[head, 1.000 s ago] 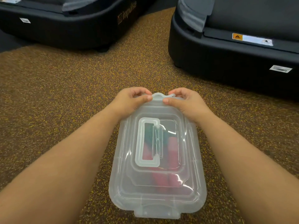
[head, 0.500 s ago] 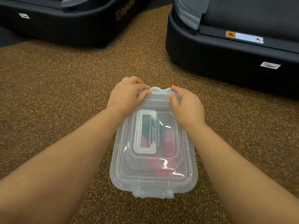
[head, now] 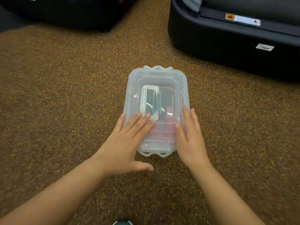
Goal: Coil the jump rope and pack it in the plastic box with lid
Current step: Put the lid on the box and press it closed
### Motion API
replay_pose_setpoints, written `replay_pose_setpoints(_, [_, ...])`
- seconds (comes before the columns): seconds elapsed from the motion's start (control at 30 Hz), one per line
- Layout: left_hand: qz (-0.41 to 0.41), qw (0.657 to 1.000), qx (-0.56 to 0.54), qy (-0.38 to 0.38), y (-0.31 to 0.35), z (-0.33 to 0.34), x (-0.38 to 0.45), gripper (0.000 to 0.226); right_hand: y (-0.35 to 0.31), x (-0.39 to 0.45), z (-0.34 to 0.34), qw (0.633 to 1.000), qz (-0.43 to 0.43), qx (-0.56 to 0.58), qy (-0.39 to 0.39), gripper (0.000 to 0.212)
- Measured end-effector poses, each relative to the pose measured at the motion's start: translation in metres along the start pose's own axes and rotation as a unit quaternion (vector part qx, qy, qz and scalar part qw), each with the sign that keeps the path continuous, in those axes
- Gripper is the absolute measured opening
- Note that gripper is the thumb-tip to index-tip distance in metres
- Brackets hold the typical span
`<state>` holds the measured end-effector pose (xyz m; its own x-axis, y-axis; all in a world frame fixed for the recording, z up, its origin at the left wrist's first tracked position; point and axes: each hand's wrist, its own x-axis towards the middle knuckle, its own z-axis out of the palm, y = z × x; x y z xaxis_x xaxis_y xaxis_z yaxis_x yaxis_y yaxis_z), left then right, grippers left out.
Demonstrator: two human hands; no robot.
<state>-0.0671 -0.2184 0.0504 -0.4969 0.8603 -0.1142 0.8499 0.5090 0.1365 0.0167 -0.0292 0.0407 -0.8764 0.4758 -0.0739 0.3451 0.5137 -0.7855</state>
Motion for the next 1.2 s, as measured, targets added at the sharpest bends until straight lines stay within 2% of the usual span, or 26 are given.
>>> replay_pose_setpoints(0.13, [-0.020,0.997,0.075,-0.016,0.009,0.009,-0.001,0.132,-0.004,-0.036,0.011,0.990,0.080,0.104,0.046,0.062])
replay_pose_setpoints(0.27, [-0.045,0.993,0.107,-0.021,0.016,0.006,0.000,0.129,-0.013,-0.050,0.024,0.952,0.170,0.247,0.065,0.074])
replay_pose_setpoints(0.43, [-0.055,0.991,0.117,-0.019,0.019,0.006,0.000,0.119,-0.010,-0.051,0.025,0.938,0.211,0.261,0.084,0.081])
replay_pose_setpoints(0.5, [-0.050,0.992,0.110,-0.021,0.017,0.006,-0.001,0.117,-0.005,-0.053,0.023,0.939,0.206,0.269,0.067,0.077])
replay_pose_setpoints(0.6, [-0.033,0.996,0.078,-0.026,0.016,0.000,-0.002,0.109,-0.003,-0.055,0.021,0.953,0.191,0.235,0.034,0.084])
replay_pose_setpoints(0.7, [-0.028,0.999,-0.022,-0.029,0.008,-0.008,-0.002,0.092,-0.005,-0.060,0.016,0.969,0.167,0.180,0.023,0.099])
replay_pose_setpoints(0.83, [-0.010,0.996,-0.075,-0.048,0.000,-0.013,-0.002,0.083,0.000,-0.068,-0.001,0.999,0.011,-0.027,-0.019,0.099])
replay_pose_setpoints(0.93, [-0.011,0.995,-0.077,-0.054,0.001,-0.013,-0.002,0.079,0.006,-0.056,-0.008,0.985,-0.064,-0.150,-0.053,0.089])
replay_pose_setpoints(1.2, [-0.016,0.994,-0.033,-0.099,0.005,-0.014,0.001,0.072,0.001,-0.044,-0.025,0.964,-0.108,-0.229,-0.081,0.072])
